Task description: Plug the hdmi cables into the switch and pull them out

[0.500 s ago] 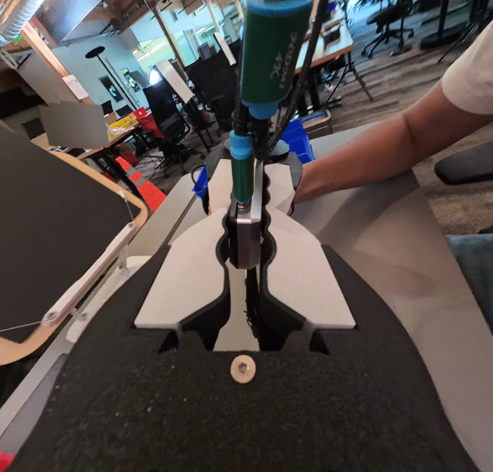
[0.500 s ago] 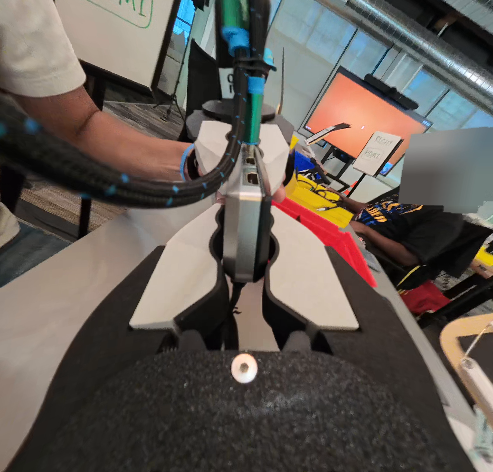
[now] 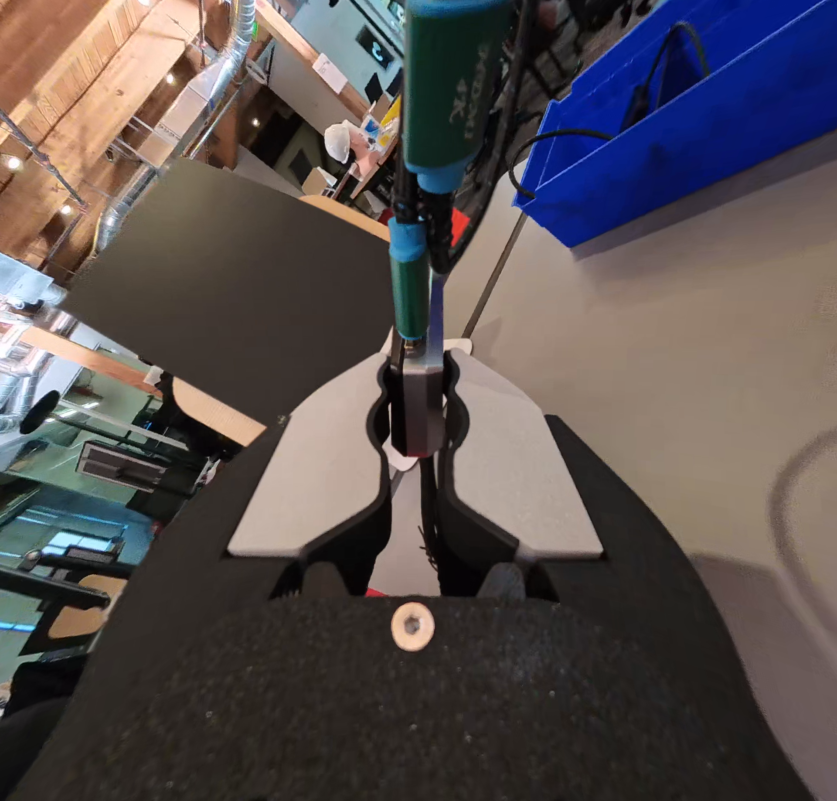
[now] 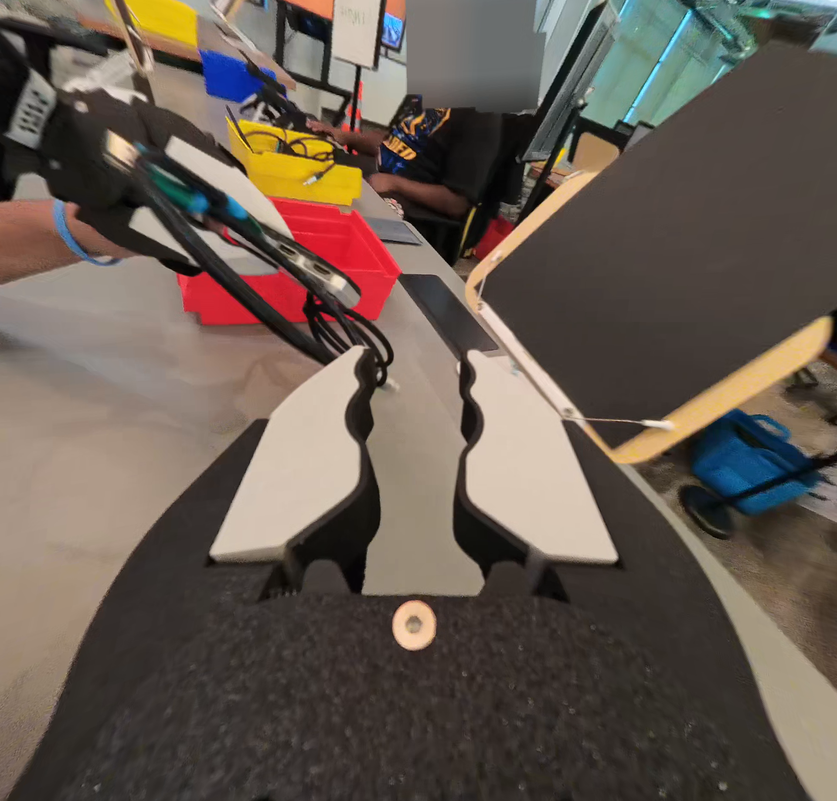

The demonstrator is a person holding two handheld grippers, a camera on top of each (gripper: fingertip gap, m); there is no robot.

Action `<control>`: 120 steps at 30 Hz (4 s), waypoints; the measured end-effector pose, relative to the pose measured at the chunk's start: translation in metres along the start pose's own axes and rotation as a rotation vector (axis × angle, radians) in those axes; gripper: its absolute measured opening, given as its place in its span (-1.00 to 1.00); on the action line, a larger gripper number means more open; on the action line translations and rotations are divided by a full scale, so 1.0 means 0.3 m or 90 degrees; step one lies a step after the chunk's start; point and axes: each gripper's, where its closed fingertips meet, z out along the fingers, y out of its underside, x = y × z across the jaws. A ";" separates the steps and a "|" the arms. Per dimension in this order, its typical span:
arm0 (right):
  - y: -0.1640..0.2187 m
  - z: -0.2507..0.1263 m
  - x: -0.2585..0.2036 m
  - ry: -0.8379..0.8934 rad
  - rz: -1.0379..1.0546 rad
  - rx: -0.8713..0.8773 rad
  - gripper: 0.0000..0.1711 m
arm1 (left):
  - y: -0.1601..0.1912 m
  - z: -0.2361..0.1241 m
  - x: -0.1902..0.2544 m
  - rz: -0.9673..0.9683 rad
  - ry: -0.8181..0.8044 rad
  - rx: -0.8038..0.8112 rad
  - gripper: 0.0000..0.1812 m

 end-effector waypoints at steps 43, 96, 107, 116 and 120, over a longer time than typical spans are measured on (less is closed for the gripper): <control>0.079 0.198 -0.456 -0.352 -0.378 -0.169 -0.88 | -0.108 0.030 0.314 -0.067 0.309 0.075 -0.79; -0.077 0.087 -0.613 -0.726 0.028 0.077 -0.87 | -0.293 -0.204 0.451 -0.336 0.785 0.306 -0.79; -0.051 0.099 -0.608 -0.730 0.089 0.083 -0.86 | -0.268 -0.195 0.457 -0.333 0.794 0.283 -0.80; -0.088 0.129 -0.545 -0.636 0.049 0.062 -0.85 | -0.259 -0.163 0.395 -0.360 0.728 0.278 -0.79; -0.106 0.113 -0.466 -0.545 0.017 0.022 -0.79 | -0.259 -0.174 0.379 -0.372 0.741 0.270 -0.78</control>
